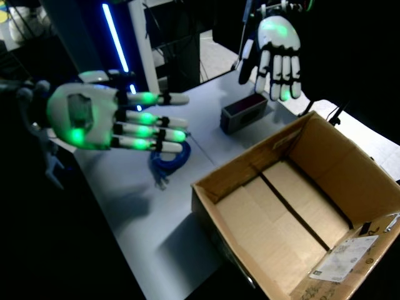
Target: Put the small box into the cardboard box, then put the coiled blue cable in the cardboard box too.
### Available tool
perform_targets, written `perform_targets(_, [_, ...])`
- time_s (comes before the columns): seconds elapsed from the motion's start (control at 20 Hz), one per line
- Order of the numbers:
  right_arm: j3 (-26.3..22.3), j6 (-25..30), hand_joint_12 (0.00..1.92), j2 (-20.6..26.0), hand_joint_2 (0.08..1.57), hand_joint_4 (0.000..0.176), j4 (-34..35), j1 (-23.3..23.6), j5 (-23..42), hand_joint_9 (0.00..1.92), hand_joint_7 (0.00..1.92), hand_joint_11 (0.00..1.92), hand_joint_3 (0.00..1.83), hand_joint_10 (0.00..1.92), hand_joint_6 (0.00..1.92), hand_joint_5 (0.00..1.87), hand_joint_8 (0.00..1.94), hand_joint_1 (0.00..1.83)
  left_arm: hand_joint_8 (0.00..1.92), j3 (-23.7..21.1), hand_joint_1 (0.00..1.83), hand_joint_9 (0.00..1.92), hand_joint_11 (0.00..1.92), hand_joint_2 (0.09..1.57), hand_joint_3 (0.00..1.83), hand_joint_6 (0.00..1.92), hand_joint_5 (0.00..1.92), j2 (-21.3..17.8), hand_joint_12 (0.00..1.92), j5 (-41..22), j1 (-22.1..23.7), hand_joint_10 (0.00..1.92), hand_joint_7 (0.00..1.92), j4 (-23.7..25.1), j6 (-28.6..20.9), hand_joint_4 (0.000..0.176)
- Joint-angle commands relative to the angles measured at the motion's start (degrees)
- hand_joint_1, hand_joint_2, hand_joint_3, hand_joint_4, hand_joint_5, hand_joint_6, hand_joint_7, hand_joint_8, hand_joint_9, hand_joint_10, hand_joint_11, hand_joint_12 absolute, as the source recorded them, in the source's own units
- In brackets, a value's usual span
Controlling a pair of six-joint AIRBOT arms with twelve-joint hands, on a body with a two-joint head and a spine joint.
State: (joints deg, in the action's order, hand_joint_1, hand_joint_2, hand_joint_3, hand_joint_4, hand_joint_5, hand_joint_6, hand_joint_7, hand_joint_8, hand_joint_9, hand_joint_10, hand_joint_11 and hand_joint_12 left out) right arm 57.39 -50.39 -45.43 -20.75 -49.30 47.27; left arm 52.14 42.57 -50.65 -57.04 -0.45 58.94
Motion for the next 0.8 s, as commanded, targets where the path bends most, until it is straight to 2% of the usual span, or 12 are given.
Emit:
perform_targets(0.0, [0.2,0.3,0.00,-0.4,1.18,0.176,1.9,0.8,6.0,0.00,0.02,0.00,0.01,0.00,0.00,0.12,0.00,0.02,0.00,0.3,0.08,0.15,0.00,0.99,0.00,0.00,0.32,0.3,0.34,-6.1,0.4,0.00,0.20,-0.6,-0.1,0.176])
perform_targets(0.1, [0.6,0.3,0.00,-0.9,1.18,0.176,1.9,0.8,5.5,0.00,0.01,0.00,0.00,0.00,0.00,0.10,0.00,0.00,0.00,0.6,0.04,0.17,0.00,0.99,0.00,0.00,0.32,0.7,0.44,-5.3,0.5,0.00,0.21,-0.6,-0.1,0.176])
perform_targets(0.2, [0.7,0.3,0.00,-0.9,1.18,0.176,1.9,0.8,5.4,0.00,0.00,0.00,0.00,0.00,0.00,0.10,0.00,0.00,0.00,0.5,0.13,0.17,0.00,0.98,0.00,0.00,0.31,0.9,0.45,-5.6,0.7,0.00,0.20,-0.5,0.0,0.176])
perform_targets(0.3, [0.7,0.3,0.00,-1.0,1.18,0.176,1.9,0.8,5.3,0.00,0.00,0.00,0.00,0.00,0.00,0.11,0.00,0.00,0.00,0.8,0.35,0.17,0.00,0.93,0.00,0.00,0.30,1.7,0.43,-6.0,1.6,0.00,0.20,0.0,0.0,0.176])
perform_targets(0.35, [0.7,0.3,0.00,-1.0,1.19,0.176,2.1,0.8,5.3,0.00,0.00,0.00,0.01,0.00,0.00,0.11,0.00,0.00,0.00,1.4,0.51,0.19,0.00,0.82,0.00,0.01,0.35,2.8,0.51,-5.0,2.7,0.00,0.23,0.6,0.0,0.176])
perform_targets(0.4, [0.7,0.3,0.00,-1.0,1.20,0.176,2.1,0.8,5.3,0.00,0.00,0.00,0.01,0.00,0.00,0.11,0.00,0.00,0.00,1.9,0.56,0.22,0.00,0.78,0.00,0.00,0.36,3.7,0.64,-4.0,3.1,0.00,0.25,0.8,0.0,0.168])
perform_targets(0.45, [0.7,0.3,0.00,-1.1,1.20,0.176,2.0,0.8,5.3,0.00,0.01,0.00,0.01,0.00,0.00,0.11,0.00,0.00,0.01,2.5,0.65,0.31,0.07,0.77,0.01,0.00,0.33,4.6,0.84,-2.5,3.7,0.02,0.27,0.8,0.0,0.141])
perform_targets(0.55, [0.7,0.3,0.00,-1.2,1.21,0.176,2.0,0.8,5.3,0.00,0.00,0.00,0.01,0.00,0.01,0.12,0.00,0.00,0.00,3.8,0.81,0.50,0.29,0.80,0.00,0.00,0.32,6.3,1.01,-0.5,4.5,0.02,0.38,0.8,0.0,0.110])
perform_targets(0.6, [0.7,0.3,0.00,-1.2,1.20,0.176,2.0,0.8,5.3,0.00,0.00,0.00,0.01,0.00,0.01,0.12,0.00,0.00,0.01,4.4,0.86,0.61,0.37,0.89,0.00,0.01,0.39,7.0,1.03,0.5,4.9,0.03,0.46,0.8,0.0,0.065])
perform_targets(0.65, [0.7,0.3,0.00,-1.2,1.20,0.176,2.0,0.8,5.3,0.00,0.01,0.00,0.00,0.00,0.01,0.13,0.00,0.00,0.02,4.8,0.97,0.80,0.51,1.00,0.01,0.01,0.53,7.4,1.10,1.0,5.1,0.09,0.63,0.7,-0.1,0.000])
perform_targets(0.7, [0.7,0.3,0.00,-1.2,1.20,0.176,2.0,0.8,5.3,0.00,0.01,0.00,0.00,0.00,0.01,0.13,0.00,0.00,0.01,4.9,0.98,0.82,0.51,1.02,0.00,0.00,0.56,7.5,1.14,1.3,5.2,0.09,0.66,0.6,-0.1,0.000])
perform_targets(0.75, [0.7,0.3,0.00,-1.2,1.20,0.176,2.1,0.8,5.3,0.00,0.01,0.00,0.00,0.00,0.01,0.13,0.00,0.00,0.02,5.1,1.16,0.87,0.59,1.08,0.01,0.01,0.78,7.6,1.24,1.3,5.2,0.40,0.87,0.3,-0.1,0.000])
